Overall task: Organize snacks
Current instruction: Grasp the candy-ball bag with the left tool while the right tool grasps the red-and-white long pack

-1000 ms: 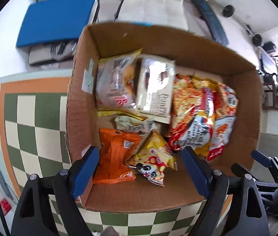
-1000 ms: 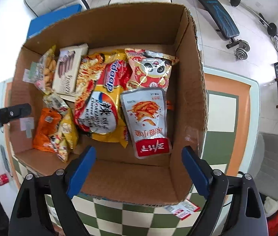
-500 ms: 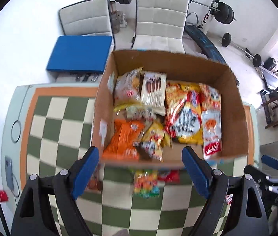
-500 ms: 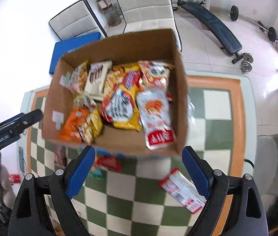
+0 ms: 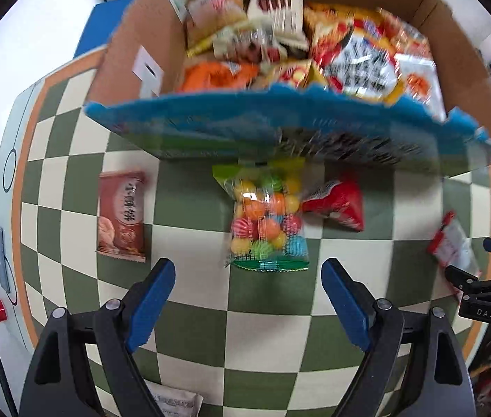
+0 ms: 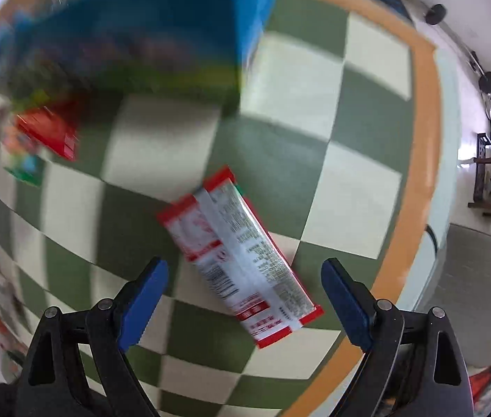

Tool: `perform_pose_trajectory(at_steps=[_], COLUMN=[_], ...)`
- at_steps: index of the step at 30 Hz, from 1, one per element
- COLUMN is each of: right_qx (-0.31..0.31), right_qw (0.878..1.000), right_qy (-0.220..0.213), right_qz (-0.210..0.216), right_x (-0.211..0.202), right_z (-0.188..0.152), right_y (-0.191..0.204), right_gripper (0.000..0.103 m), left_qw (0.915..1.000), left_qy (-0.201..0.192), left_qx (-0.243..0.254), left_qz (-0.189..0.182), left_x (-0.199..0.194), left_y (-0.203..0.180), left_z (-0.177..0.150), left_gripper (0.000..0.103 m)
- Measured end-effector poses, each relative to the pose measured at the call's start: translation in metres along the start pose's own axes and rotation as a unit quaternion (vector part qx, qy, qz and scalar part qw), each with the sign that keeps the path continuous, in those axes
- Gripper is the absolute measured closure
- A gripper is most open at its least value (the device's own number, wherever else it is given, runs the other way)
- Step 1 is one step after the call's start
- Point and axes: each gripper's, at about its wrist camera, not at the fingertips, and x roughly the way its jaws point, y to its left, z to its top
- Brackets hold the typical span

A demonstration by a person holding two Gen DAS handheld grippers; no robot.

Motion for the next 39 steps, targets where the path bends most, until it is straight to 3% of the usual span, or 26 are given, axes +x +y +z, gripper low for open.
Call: perform_pose_trajectory(at_steps=[3,5,8,12,14,16,18,23,28,32,39], right_qx=[-0.011,-0.003,0.058,0.165,0.206,0.252,0.267,0.266,0.247,0.214,0.178], right_qw=[1.0,1.0,0.998,0.984,0.975,0.957,0.949,0.953,0.965,0.976,0.982], right_qy=[0.02,0.022,0.035,0.041,0.036,0.038,0.042,0.045,0.033,0.013,0.022], right_qz=[-0.015,-0.003,0.014,0.05,0.08,0.137,0.16,0.138,0.085,0.046,0.061], right_x=[0.021,0.026,0.029,0.033,0.033,0.033,0.034,0.034,0.031,0.024,0.027], right_z=[0.0,-0.003,-0.01,-0.027,-0.035,-0.042,-0.044,-0.041,-0.035,-0.04,-0.059], right_y=[0.0,0.0,-0.01,-0.021,-0.023,-0.026,-0.025,-0.014,-0.001,0.017,0.038], right_gripper=[0.011,0.014,0.015,0.016,0.016,0.016,0.016,0.016,0.021,0.04,0.042], left_qw=[0.9999,0.9998,0.9998,0.9995,0.9993,0.9989,0.9983,0.9975,0.9972,0.9971,0.9945], left_qy=[0.009,0.017,0.019,0.027,0.036,0.046,0.054,0.057,0.05,0.053,0.086], left_qx=[0.005,0.008,0.011,0.014,0.012,0.009,0.002,-0.005,0.002,0.009,0.023], left_qz=[-0.005,-0.008,-0.004,-0.003,-0.003,-0.01,-0.023,-0.04,-0.056,-0.053,-0.057], left_x=[0.01,0.015,0.019,0.028,0.035,0.043,0.049,0.059,0.056,0.053,0.052], left_y=[-0.001,-0.001,0.001,0.001,0.002,0.004,0.005,0.004,-0.011,-0.016,-0.016], left_z=[0.001,0.004,0.009,0.019,0.024,0.03,0.035,0.044,0.036,0.017,-0.043], left_gripper=[0.017,0.017,0.017,0.017,0.017,0.017,0.017,0.02,0.05,0.052,0.052])
